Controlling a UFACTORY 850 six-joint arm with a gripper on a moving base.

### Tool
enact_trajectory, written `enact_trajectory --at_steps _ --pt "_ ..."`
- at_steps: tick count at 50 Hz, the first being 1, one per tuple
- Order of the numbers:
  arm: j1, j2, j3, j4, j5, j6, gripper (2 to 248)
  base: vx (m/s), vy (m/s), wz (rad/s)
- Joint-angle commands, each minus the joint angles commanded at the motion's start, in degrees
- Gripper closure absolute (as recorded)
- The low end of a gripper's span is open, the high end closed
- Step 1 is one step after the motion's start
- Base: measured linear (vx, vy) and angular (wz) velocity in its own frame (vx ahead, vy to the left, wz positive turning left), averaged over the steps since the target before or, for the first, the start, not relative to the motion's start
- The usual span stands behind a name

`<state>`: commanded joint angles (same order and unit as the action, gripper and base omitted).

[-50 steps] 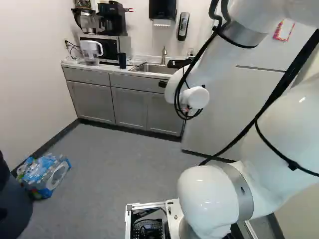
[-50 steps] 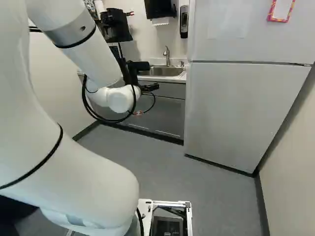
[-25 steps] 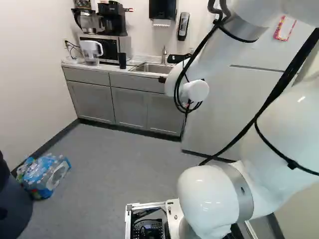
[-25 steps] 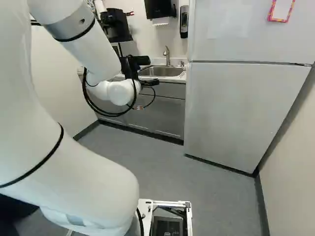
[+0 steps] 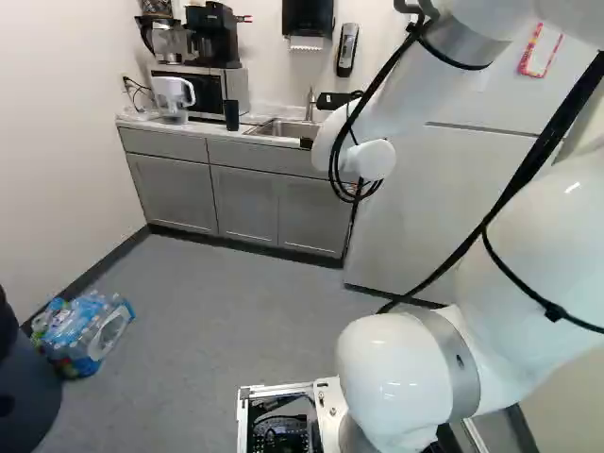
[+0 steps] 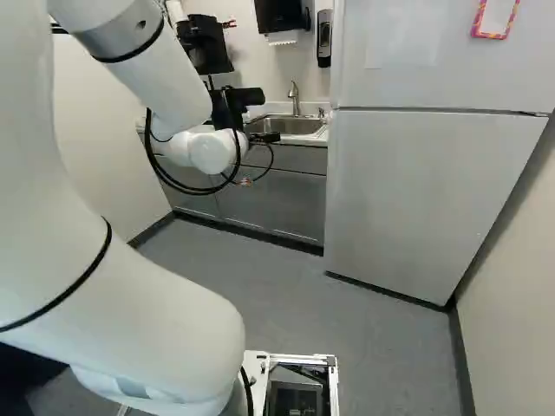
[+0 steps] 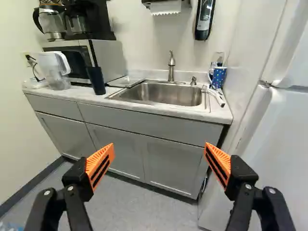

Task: Rinse the cup and place it in the tray

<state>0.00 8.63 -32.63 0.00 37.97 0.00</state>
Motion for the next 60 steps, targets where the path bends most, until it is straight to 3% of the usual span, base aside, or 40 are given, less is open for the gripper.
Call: enact_trajectory --at_steps 60 --pt "0.00 -0.29 -7.79 0.00 -9.15 0.00 3 0.000 0.000 0.000"
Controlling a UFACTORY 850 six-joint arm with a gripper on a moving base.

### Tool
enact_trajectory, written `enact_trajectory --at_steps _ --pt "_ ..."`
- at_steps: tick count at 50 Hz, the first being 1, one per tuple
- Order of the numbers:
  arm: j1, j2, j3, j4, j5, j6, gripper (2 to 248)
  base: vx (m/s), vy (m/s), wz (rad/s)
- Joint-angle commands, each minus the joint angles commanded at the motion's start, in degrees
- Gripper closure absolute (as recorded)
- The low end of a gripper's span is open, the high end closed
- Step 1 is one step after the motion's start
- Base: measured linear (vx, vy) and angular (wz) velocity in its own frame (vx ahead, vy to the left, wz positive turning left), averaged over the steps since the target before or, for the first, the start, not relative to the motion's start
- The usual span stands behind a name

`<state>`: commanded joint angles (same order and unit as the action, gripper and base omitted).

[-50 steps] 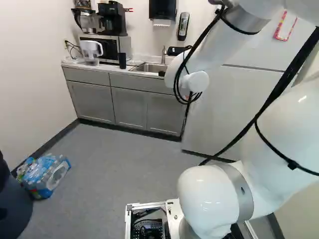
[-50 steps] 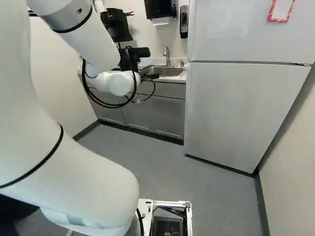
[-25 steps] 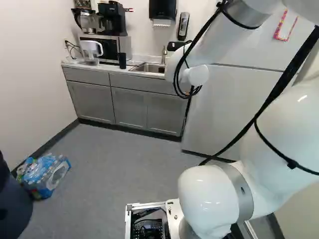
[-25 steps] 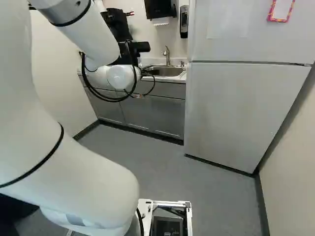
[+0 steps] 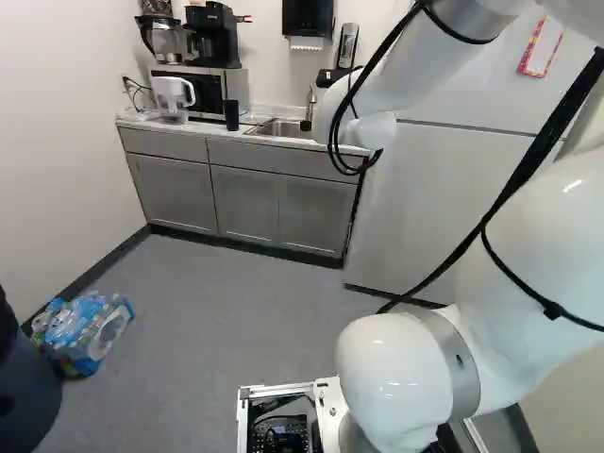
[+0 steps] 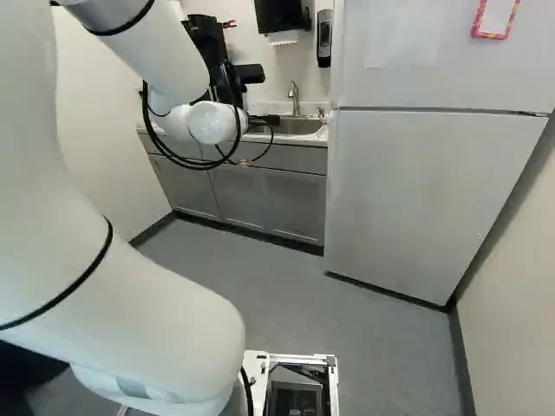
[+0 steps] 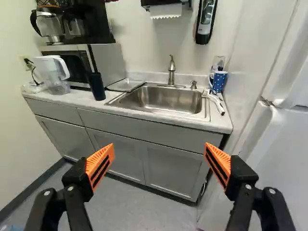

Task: Rinse the cup and place it in the tray

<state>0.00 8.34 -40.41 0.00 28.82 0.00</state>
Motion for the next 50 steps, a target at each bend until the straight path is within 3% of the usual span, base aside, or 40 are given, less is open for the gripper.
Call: enact_trajectory --at_steps 50 --pt "0.00 -0.33 -6.42 0.00 -8.38 0.00 3 0.000 0.000 0.000"
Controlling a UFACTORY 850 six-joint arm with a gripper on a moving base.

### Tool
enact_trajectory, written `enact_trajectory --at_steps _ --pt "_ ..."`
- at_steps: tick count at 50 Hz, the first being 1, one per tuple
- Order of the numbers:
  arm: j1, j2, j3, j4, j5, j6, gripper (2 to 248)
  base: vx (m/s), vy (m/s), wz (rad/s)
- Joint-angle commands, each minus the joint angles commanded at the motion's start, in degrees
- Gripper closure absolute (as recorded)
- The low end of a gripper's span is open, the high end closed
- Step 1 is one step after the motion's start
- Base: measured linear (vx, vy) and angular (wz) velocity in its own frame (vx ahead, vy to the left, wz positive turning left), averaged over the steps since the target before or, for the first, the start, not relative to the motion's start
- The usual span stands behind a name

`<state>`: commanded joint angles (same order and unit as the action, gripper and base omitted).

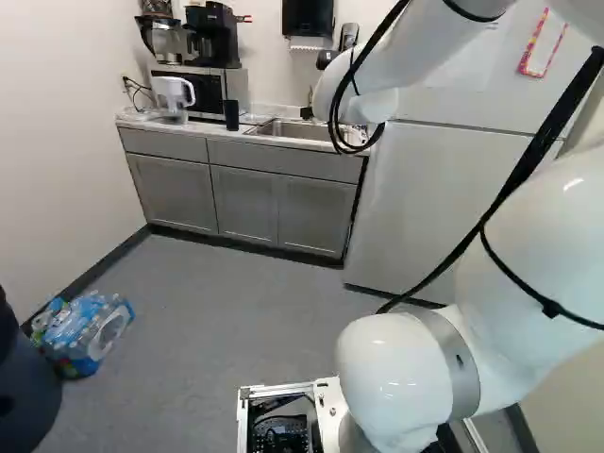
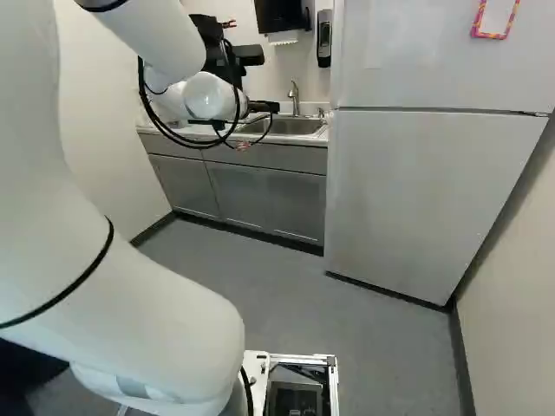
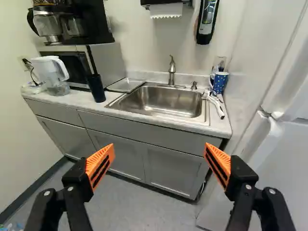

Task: Rinse the cup and place it in the tray

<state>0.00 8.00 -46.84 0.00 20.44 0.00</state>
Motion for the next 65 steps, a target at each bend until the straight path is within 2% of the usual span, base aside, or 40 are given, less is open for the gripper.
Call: enact_trajectory --at_steps 36,65 --pt "0.00 -0.42 -4.77 0.00 -5.75 0.00 3 0.000 0.000 0.000" --pt "0.00 0.08 -7.39 0.00 -5.80 0.00 3 0.000 0.000 0.000"
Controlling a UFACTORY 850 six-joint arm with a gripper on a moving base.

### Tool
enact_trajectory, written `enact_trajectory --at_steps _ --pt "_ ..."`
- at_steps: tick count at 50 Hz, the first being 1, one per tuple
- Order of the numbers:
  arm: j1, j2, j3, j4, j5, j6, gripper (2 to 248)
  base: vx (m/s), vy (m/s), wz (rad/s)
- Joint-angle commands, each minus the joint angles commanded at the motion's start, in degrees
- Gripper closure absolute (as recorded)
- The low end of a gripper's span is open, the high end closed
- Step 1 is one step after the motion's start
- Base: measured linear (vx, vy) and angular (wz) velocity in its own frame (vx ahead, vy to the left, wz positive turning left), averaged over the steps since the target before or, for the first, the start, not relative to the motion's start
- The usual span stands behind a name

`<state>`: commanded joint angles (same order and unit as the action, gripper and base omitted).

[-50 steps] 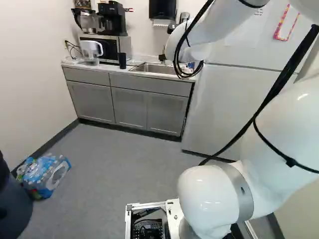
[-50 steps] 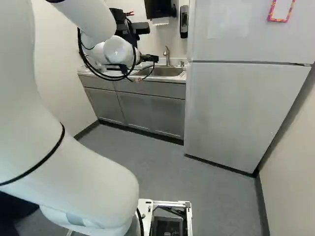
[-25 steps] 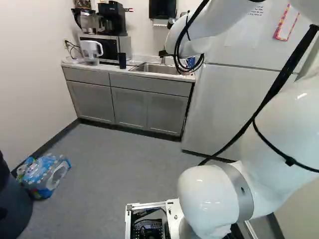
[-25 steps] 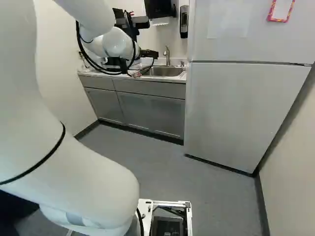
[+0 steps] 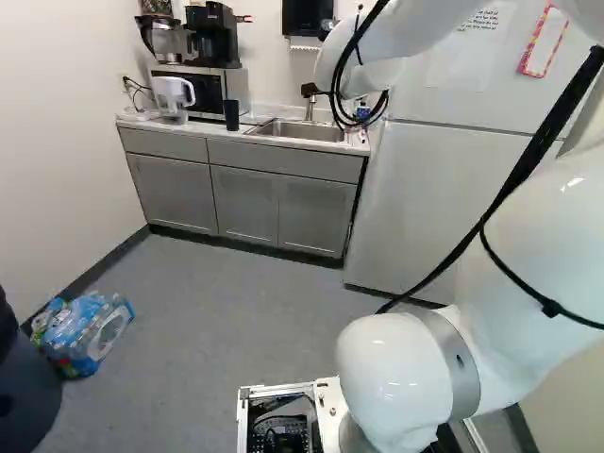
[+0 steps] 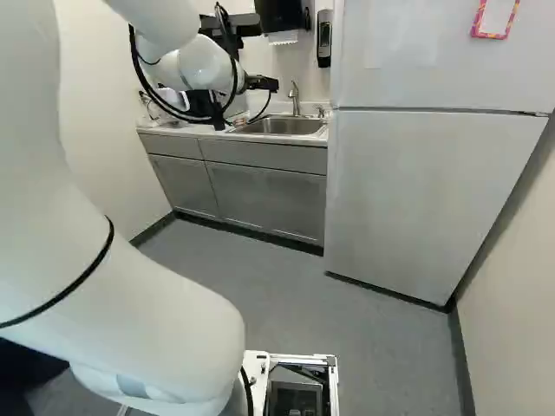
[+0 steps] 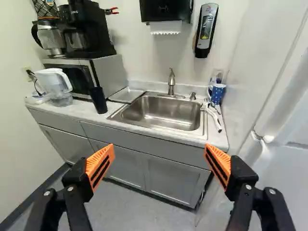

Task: Rinse the cup and place it in the tray

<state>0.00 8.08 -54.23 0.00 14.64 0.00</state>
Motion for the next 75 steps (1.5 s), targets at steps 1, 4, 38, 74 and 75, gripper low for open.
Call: enact_trajectory --at_steps 1,4,38,74,75 --pt "0.00 0.00 0.00 0.00 0.00 0.00 3 0.000 0.000 0.000" --pt "0.00 0.00 0.00 0.00 0.00 0.00 3 0.000 0.000 0.000" --pt "0.00 0.00 0.00 0.00 0.00 0.00 3 0.037 0.001 -0.005" --pt "0.00 0.00 0.00 0.00 0.00 0.00 3 0.119 0.000 -0.016" --pt "0.00 0.00 0.00 0.00 0.00 0.00 3 0.113 0.003 -0.014"
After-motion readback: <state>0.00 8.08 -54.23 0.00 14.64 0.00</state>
